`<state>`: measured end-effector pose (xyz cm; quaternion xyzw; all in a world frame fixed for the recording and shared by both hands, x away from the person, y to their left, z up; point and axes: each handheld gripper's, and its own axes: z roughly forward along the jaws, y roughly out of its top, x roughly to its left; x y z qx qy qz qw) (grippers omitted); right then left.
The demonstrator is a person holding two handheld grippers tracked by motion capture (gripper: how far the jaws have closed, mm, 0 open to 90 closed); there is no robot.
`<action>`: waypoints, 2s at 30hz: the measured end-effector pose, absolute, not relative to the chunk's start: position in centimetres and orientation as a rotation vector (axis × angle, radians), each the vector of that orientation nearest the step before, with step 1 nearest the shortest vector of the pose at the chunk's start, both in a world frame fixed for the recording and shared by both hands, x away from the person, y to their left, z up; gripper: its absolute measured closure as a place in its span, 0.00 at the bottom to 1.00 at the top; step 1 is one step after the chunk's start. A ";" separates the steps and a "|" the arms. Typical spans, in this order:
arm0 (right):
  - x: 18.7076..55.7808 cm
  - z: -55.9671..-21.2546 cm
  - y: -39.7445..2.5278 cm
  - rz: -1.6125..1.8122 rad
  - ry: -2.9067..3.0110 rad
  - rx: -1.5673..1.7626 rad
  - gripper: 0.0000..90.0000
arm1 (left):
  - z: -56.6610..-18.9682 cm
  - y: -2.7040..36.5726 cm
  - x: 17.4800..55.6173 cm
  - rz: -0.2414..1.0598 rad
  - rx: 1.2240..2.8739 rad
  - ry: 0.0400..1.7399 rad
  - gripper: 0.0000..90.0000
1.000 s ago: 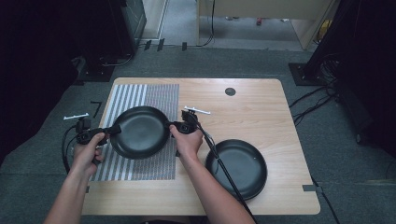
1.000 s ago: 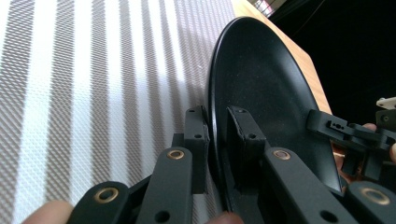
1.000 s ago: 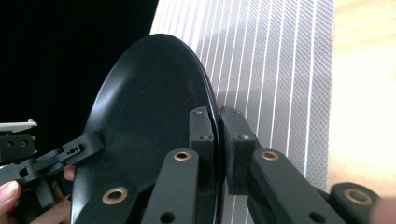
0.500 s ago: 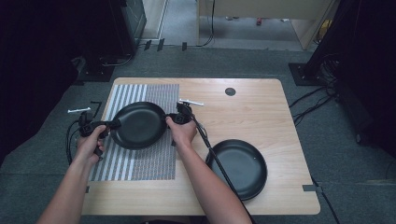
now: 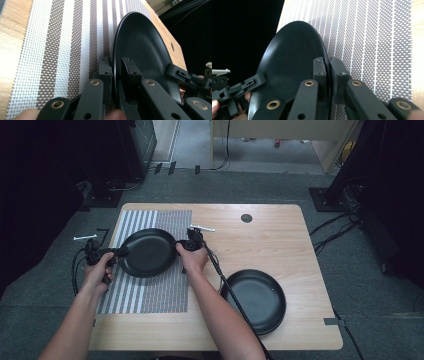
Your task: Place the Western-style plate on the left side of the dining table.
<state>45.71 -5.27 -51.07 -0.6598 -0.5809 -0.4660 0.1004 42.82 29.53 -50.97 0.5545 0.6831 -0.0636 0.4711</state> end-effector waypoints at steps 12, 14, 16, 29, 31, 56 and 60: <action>46.2 -51.8 -5.3 -1.364 -1.731 -1.973 0.93 | -51.7 29.0 43.2 -0.135 1.379 1.699 0.87; 46.2 -52.0 -5.2 -1.365 -1.740 -1.977 0.93 | -51.8 28.9 43.2 -0.126 1.391 1.697 0.87; 46.1 -52.1 -5.2 -1.371 -1.736 -1.977 0.93 | -51.9 29.0 43.2 -0.125 1.390 1.692 0.87; 45.4 -50.5 -5.6 -1.461 -1.861 -2.026 0.73 | -50.4 29.8 42.4 0.028 1.316 1.618 0.58; 45.1 -49.9 -6.0 -1.495 -1.885 -2.024 0.69 | -50.3 29.8 42.3 0.044 1.318 1.616 0.51; 38.0 -44.2 -14.7 -1.679 -2.234 -1.688 0.38 | -45.7 25.0 33.1 0.463 1.598 1.372 0.08; 36.1 -43.3 -16.8 -1.713 -2.245 -1.668 0.36 | -45.2 24.1 31.0 0.535 1.615 1.342 0.08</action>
